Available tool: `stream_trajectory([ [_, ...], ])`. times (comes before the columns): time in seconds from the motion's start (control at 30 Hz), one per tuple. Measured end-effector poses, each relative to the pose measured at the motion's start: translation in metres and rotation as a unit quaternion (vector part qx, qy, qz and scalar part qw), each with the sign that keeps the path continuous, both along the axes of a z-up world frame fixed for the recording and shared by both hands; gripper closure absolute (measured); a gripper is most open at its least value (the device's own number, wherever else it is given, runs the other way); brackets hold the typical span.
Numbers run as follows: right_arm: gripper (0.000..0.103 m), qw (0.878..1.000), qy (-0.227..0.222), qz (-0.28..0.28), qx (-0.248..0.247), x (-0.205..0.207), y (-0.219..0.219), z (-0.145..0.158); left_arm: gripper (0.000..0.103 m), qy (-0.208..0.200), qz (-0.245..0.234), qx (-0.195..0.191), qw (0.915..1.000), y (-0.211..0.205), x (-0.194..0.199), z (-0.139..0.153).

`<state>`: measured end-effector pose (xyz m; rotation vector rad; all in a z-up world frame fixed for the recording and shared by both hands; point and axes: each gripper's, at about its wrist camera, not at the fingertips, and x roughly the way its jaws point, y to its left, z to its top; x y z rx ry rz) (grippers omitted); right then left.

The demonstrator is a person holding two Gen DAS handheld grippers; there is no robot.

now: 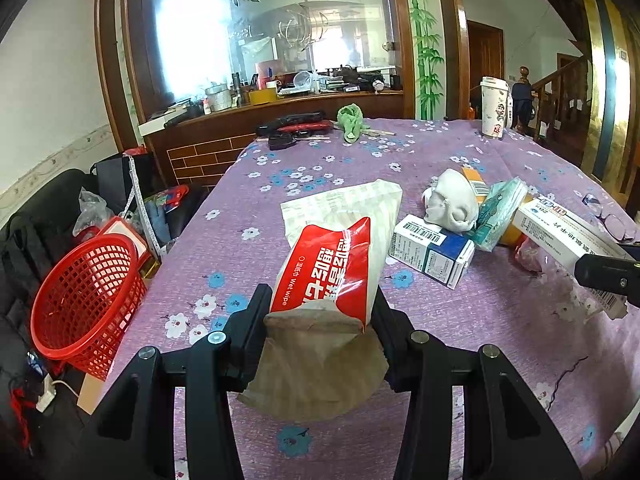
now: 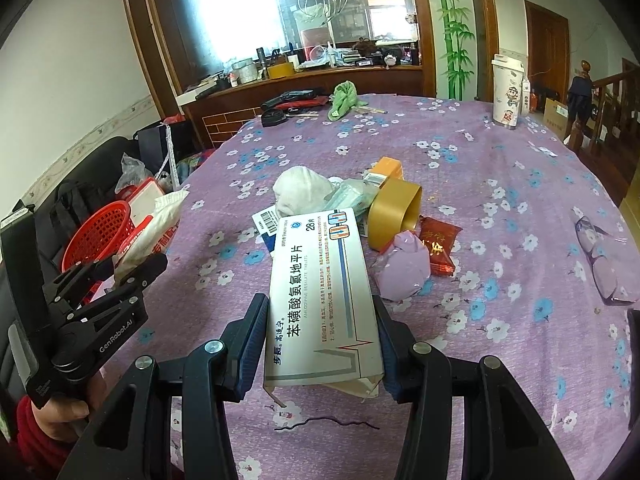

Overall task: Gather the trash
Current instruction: 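Lift the tissue packet and medicine box and hold them in both tools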

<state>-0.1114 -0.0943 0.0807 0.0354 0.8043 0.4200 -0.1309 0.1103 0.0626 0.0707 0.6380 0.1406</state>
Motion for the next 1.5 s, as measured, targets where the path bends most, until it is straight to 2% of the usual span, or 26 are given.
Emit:
stream_trajectory([
  [1.5,0.05,0.999,0.008,0.038,0.003,0.002,0.036,0.008,0.057,-0.011,0.031,-0.007,0.9994,0.026,-0.006,0.004],
])
